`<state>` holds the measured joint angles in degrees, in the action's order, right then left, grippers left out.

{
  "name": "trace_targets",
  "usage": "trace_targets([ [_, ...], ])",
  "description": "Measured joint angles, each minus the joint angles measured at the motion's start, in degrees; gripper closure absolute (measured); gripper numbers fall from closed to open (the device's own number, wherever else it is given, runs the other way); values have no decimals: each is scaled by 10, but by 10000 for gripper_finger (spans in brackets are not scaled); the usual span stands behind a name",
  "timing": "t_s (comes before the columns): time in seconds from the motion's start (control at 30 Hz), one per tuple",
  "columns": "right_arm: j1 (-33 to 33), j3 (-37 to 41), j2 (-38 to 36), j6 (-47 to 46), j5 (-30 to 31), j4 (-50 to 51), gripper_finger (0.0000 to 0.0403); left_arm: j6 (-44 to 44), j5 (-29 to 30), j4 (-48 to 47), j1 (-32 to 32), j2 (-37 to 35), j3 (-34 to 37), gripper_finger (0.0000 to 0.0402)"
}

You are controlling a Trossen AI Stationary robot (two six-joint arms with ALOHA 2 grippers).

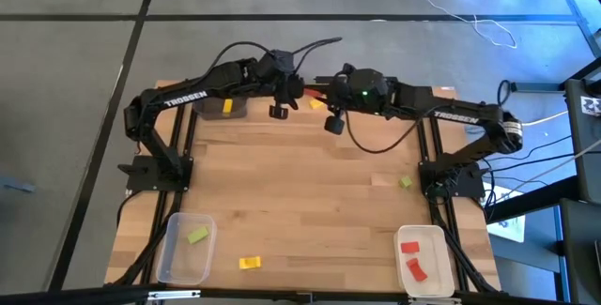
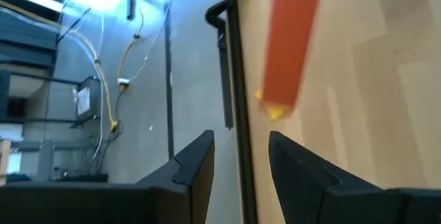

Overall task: Sort & place blocks by color
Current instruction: Put the orange block into the white bin

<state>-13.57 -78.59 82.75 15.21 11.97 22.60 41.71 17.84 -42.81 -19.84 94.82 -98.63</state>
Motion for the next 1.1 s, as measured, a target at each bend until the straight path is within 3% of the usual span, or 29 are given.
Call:
trace_targets([
  [0.13, 15, -1, -44, -17, 21, 56, 346, 1, -6, -8, -5, -2, 0, 272],
  [0.27, 40, -1, -91, -57, 38, 162, 346, -1, -57, -25, -17, -14, 0, 272],
  [0.5, 104, -1, -161, -220, 4, 354, 346, -11, -108, -52, -41, -32, -1, 272],
  [0.67, 152, -1, -175, -335, -76, 464, 346, -12, -129, -57, -53, -37, 0, 272],
  [0.87, 198, 0, -168, -461, -250, 596, 346, -12, -131, -67, -62, -36, 0, 272],
  [1.1, 270, 3, -149, -557, -405, 648, 346, -13, -130, -72, -62, -36, 0, 272],
])
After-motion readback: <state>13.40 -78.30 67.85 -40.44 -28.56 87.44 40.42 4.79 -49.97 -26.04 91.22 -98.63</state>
